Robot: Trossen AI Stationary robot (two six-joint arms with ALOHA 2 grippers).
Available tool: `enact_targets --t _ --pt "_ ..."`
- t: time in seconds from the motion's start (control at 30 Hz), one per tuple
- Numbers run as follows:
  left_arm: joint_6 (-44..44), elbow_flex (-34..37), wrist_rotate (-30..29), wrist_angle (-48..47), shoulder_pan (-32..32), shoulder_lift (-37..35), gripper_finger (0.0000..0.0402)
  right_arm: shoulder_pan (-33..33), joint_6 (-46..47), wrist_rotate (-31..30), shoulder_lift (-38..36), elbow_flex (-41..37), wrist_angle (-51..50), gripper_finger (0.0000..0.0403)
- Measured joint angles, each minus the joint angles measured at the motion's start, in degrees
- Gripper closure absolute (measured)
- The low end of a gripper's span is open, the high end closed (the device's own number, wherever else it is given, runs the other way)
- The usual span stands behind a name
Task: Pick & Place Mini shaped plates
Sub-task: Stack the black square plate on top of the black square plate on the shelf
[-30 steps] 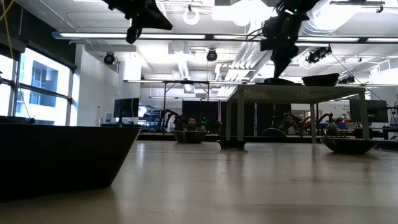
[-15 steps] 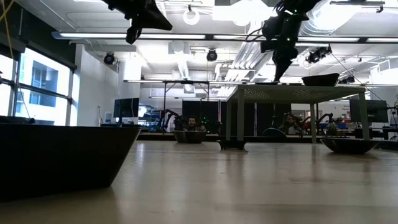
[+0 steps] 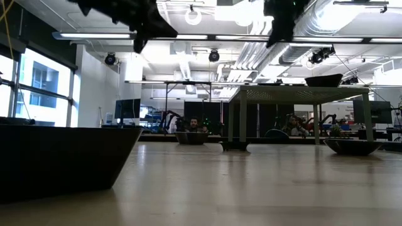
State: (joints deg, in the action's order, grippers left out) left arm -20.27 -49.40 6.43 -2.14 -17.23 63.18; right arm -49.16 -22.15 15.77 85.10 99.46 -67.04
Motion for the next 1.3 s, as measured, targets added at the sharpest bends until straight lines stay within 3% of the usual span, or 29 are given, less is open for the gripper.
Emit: enact_targets --t 0.33,0.5,0.77,1.0,1.3 --pt "0.5 11.3 1.5 15.9 0.0 -1.3 0.0401 19.5 11.0 -2.8 -2.7 0.0 3.1 0.0401" --pt "0.6 12.8 1.4 15.7 0.0 -1.9 0.0401 28.9 16.5 -5.3 -3.2 -2.2 5.5 0.0401" --pt "0.7 12.9 1.6 15.7 0.0 -1.9 0.0401 43.2 31.5 -4.8 -12.1 -24.8 15.9 0.0402" --pt "0.8 12.9 1.7 14.0 0.0 -1.9 0.0401 58.6 50.5 -4.7 -20.2 -41.2 15.8 0.0401" --pt "2.0 12.9 4.5 12.8 0.0 -1.9 0.0401 76.5 68.0 1.3 -21.2 -58.2 24.6 0.036"
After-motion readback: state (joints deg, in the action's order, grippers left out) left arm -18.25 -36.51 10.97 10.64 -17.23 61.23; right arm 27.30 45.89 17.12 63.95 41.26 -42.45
